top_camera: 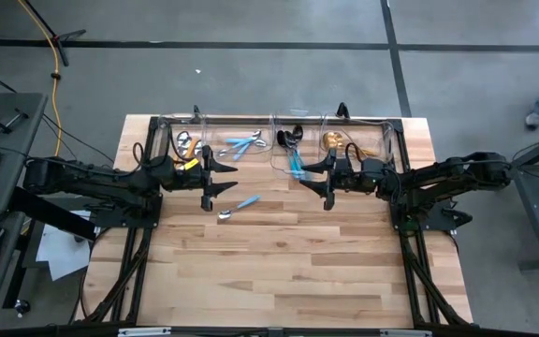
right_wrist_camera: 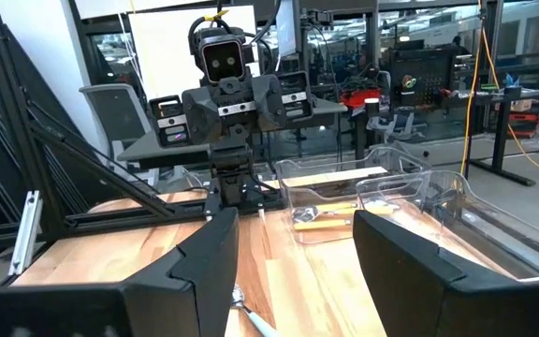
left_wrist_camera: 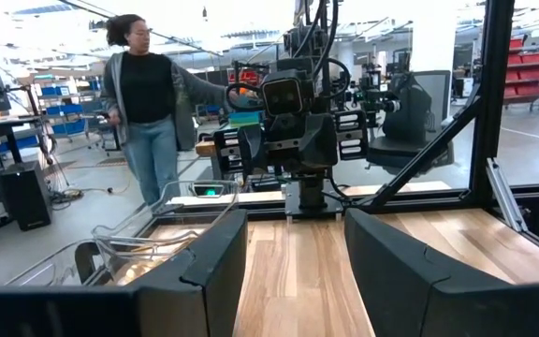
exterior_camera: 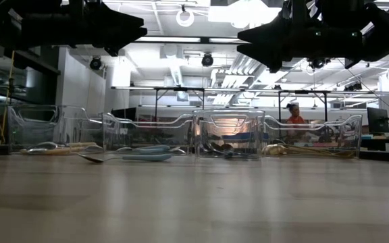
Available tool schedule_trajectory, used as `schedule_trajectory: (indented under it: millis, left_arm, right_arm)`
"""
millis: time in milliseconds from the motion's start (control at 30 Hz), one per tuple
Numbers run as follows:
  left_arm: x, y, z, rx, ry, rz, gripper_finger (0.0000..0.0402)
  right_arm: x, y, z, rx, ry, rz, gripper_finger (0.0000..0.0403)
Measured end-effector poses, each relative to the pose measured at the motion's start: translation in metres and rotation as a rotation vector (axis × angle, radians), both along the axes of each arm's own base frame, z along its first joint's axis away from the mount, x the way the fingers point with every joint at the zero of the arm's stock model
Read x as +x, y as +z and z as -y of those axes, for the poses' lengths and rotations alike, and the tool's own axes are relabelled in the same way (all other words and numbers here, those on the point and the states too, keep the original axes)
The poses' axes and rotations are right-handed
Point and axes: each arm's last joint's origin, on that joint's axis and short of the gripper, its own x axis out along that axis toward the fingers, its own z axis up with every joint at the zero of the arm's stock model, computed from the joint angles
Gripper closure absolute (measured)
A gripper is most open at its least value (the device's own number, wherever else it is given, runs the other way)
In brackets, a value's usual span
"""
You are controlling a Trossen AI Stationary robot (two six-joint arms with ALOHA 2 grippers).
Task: Sort silverware by color (type)
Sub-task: Put the blue spoon into the left transparent bin
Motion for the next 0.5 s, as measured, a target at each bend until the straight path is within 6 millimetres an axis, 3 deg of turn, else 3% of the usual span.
schedule_trajectory:
  millis: [367, 500]
  left_arm:
    - [0.002, 0.0, 0.005, -0.039, -0.021, -0.012, 0.0229]
    - [0.015, 0.006, 0.01, -0.046, 0.032, -0.161, 0.0229]
  right_arm:
    - [0.0, 0.0, 0.0, 0.0, 0.0, 0.003, 0.0206]
    - [0.0, 0.001, 0.0, -0.001, 0.0, 0.009, 0.0206]
